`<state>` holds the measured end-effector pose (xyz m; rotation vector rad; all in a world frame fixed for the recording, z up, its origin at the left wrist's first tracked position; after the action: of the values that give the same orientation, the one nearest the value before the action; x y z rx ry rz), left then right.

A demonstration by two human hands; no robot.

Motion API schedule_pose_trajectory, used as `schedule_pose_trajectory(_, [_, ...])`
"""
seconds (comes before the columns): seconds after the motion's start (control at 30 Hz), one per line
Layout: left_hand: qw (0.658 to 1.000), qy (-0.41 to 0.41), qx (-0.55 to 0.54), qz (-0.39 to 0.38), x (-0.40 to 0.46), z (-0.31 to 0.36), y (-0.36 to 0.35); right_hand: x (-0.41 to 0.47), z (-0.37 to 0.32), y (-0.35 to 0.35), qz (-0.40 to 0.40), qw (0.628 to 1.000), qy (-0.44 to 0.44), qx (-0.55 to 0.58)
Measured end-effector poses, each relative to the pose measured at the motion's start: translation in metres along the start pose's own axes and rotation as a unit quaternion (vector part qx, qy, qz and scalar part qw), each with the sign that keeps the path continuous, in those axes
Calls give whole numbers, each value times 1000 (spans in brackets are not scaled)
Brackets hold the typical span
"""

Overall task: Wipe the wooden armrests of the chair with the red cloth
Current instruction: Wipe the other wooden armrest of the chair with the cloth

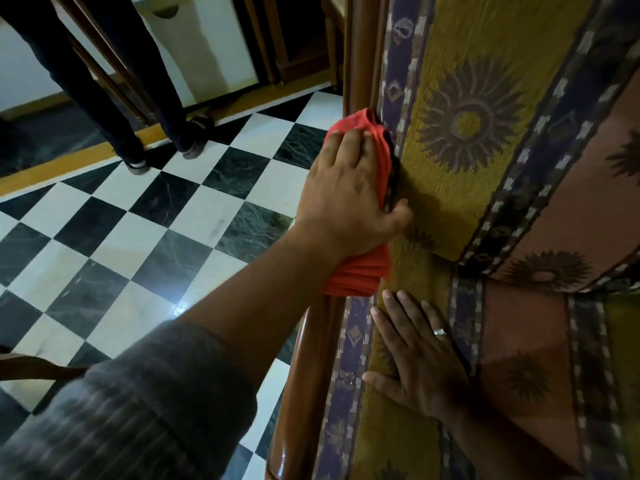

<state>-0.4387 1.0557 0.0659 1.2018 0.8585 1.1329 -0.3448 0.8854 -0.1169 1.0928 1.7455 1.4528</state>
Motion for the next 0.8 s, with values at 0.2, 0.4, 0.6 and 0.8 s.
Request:
schedule_pose_trajectory(0.2, [1000, 15, -20, -5, 10, -1, -1, 2, 0, 1, -10, 1000, -4, -2])
schedule_pose_trajectory(0.4, [1000, 14, 2, -12, 11, -3, -4, 2, 1, -2, -23, 1000, -3, -8])
schedule_pose_trajectory(0.6, [1000, -8, 4, -13, -20, -2, -3, 3, 0, -1, -26, 1000, -6, -1])
schedule_pose_trajectory(0.8, [999, -16, 24, -44, -54, -5, -7, 3, -1, 1, -19, 1000, 5, 16])
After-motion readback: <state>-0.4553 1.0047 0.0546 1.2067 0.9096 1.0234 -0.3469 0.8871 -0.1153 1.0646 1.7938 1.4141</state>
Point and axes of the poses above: each hand's wrist, its own x-axis towards the middle knuckle, its own y-axis out of the back of the hand, z = x × y, the point moved 8 cm from there along x, towards the middle knuckle, and after that the axes turned 5 degrees about y, right-handed, at the moved point
